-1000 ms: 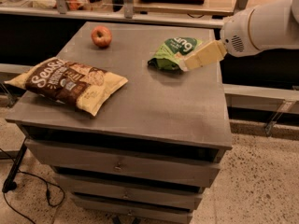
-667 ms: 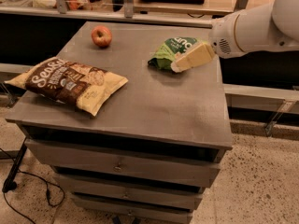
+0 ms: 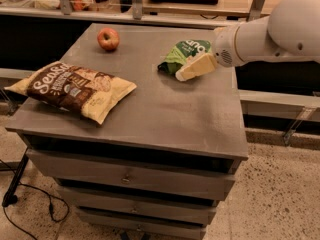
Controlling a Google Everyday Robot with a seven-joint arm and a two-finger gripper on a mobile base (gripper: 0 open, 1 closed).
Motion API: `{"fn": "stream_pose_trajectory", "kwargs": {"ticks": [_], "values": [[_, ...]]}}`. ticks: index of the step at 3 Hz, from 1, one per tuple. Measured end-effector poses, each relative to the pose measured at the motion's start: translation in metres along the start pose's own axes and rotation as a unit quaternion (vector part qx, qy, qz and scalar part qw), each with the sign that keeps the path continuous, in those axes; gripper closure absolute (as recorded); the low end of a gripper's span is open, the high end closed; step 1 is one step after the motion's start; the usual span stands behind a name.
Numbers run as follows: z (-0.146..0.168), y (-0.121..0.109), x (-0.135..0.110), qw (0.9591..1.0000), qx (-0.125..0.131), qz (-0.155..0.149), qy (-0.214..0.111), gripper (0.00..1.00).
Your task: Move green rice chip bag near brown chip bag
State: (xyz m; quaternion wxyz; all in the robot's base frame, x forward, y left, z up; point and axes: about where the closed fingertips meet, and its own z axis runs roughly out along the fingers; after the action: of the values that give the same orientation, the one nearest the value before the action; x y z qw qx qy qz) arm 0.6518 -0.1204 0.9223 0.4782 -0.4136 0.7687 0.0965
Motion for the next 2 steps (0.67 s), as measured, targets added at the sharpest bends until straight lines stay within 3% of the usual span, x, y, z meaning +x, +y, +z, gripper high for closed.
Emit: {"fn": "stream_pose_trajectory", "kwargs": {"ticks": [2], "values": [[0.045, -0.008, 0.010, 0.9993, -0.019, -0.032, -0.008, 0.00]]}}
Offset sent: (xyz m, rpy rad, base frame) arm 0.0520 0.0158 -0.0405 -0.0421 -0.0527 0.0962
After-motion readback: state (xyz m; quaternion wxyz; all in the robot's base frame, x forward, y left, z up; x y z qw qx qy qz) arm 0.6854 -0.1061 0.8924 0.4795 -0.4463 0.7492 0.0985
